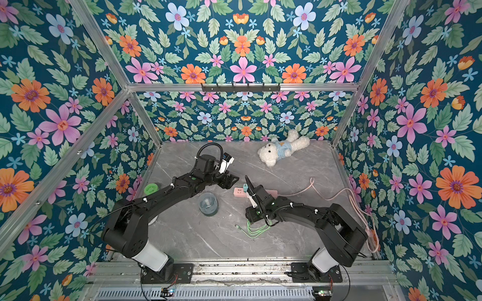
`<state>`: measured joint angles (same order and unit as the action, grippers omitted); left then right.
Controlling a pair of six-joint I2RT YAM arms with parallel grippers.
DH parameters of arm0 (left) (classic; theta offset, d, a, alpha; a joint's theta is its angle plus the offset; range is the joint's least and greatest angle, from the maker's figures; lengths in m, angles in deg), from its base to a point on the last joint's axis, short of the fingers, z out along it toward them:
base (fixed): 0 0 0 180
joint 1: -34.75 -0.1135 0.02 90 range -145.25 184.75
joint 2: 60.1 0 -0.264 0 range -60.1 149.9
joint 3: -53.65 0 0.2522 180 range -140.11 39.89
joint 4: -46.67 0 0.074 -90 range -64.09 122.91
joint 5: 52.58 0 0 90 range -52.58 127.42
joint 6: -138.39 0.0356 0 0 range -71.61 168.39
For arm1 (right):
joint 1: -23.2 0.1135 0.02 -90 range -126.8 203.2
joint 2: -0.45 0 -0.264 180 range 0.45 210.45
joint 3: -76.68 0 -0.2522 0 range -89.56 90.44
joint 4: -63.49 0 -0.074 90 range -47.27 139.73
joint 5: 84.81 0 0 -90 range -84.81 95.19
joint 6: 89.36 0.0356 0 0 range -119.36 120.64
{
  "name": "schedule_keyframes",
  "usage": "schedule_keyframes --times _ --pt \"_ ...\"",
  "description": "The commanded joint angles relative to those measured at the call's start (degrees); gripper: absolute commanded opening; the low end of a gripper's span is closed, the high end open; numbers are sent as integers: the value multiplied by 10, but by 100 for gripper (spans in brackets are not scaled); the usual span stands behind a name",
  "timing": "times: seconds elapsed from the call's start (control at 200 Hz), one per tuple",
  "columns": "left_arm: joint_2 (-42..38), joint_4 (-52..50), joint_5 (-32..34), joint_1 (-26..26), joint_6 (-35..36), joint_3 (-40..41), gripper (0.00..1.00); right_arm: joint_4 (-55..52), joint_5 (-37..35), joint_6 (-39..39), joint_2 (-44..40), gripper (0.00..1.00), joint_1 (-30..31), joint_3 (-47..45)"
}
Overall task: Charge the cordless meat grinders
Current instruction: Pick up the charging cable from the center of the board.
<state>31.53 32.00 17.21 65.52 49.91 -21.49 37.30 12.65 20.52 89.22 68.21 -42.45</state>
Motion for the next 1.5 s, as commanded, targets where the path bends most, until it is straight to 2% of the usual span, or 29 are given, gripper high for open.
schedule_keyframes --times 0.0,0.355,0.565,0.675,0.935,1.26,1.385,1.495 --pt "-3 24 11 0 -13 5 74 -45 -29 22 16 52 14 19" --pt "-14 41 34 -1 -13 21 74 -73 -29 35 56 40 24 44" --pt "-9 51 32 -12 -25 24 74 -77 -19 44 80 26 24 45" --pt "-7 60 22 -15 -29 27 74 -70 -28 48 68 23 21 33" --pt "-5 49 11 -16 -27 21 74 -13 35 58 -26 19 -30 -14" --pt "6 4 -34 -15 -32 -8 74 30 107 59 -79 18 -78 -36" --pt "9 -23 -41 -10 -33 -20 72 57 127 32 -92 18 -83 -43" --pt "9 -44 -73 -6 -35 -29 71 84 138 1 -102 18 -84 -50"
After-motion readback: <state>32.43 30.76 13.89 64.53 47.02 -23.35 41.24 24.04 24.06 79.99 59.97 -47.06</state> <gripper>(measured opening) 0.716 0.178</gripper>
